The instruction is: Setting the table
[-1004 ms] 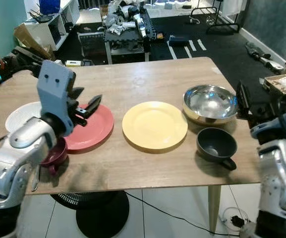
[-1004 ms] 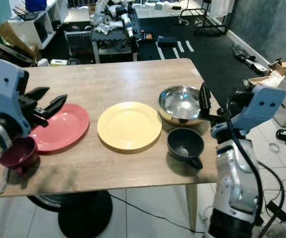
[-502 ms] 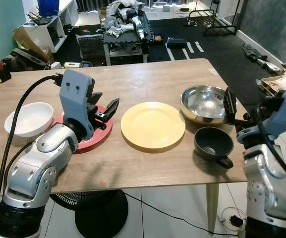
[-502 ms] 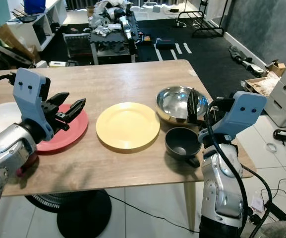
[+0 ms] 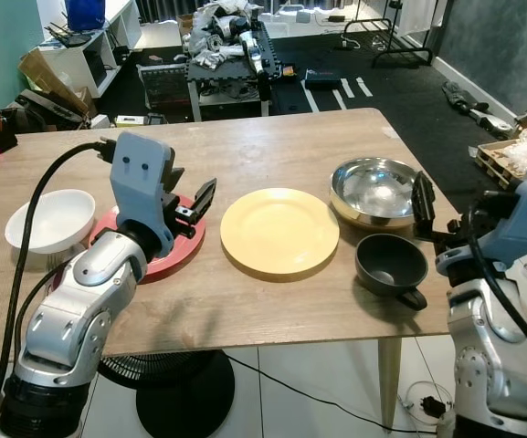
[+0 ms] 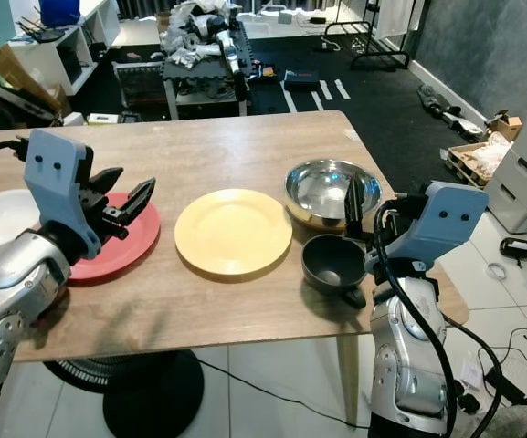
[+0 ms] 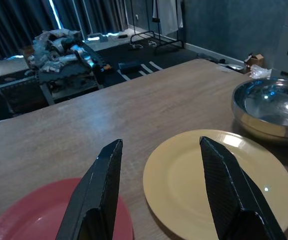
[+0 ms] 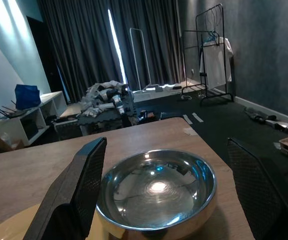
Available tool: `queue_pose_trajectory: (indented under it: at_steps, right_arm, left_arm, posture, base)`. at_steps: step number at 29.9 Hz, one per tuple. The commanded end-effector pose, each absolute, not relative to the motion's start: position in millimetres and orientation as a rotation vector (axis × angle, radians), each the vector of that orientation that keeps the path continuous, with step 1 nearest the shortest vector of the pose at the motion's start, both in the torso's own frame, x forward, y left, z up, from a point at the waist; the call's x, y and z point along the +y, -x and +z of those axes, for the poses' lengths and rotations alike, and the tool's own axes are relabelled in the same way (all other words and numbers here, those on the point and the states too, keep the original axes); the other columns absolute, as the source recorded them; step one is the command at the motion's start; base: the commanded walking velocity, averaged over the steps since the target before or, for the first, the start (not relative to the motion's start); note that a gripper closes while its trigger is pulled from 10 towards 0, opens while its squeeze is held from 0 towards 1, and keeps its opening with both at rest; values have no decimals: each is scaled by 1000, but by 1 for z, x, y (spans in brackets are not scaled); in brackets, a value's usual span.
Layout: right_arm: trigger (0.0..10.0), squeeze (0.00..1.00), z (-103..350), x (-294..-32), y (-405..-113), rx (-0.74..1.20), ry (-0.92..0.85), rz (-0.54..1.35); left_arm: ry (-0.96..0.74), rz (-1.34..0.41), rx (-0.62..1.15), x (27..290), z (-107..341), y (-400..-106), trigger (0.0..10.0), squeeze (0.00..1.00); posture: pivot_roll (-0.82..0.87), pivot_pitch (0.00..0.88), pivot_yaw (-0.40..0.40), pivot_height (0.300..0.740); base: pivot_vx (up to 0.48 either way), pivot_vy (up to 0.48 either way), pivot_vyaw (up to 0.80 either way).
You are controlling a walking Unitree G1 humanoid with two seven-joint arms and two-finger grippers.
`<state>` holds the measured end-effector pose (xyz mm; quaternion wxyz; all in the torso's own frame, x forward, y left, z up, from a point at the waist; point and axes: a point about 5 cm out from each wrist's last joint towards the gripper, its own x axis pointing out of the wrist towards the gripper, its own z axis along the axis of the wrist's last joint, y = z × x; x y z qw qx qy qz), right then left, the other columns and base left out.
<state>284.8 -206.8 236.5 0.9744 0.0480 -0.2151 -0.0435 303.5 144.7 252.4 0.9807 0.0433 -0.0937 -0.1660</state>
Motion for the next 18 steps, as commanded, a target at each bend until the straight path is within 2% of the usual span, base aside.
queue_pose_trajectory:
  at_steps: [1, 18]
  right_arm:
    - [10000, 0, 238, -206, -284, -444, -91, -90]
    - [10000, 0, 236, -210, -286, -431, -99, -102]
  left_arm:
    - [-87, -328, -186, 145, 250, -305, 10000, 0]
    - [-69, -330, -205, 141, 249, -306, 10000, 0]
  posture:
    - [-71, 0, 114, 740]
    - [-73, 0, 107, 740]
  base:
    - [0, 0, 0]
    - [0, 0, 0]
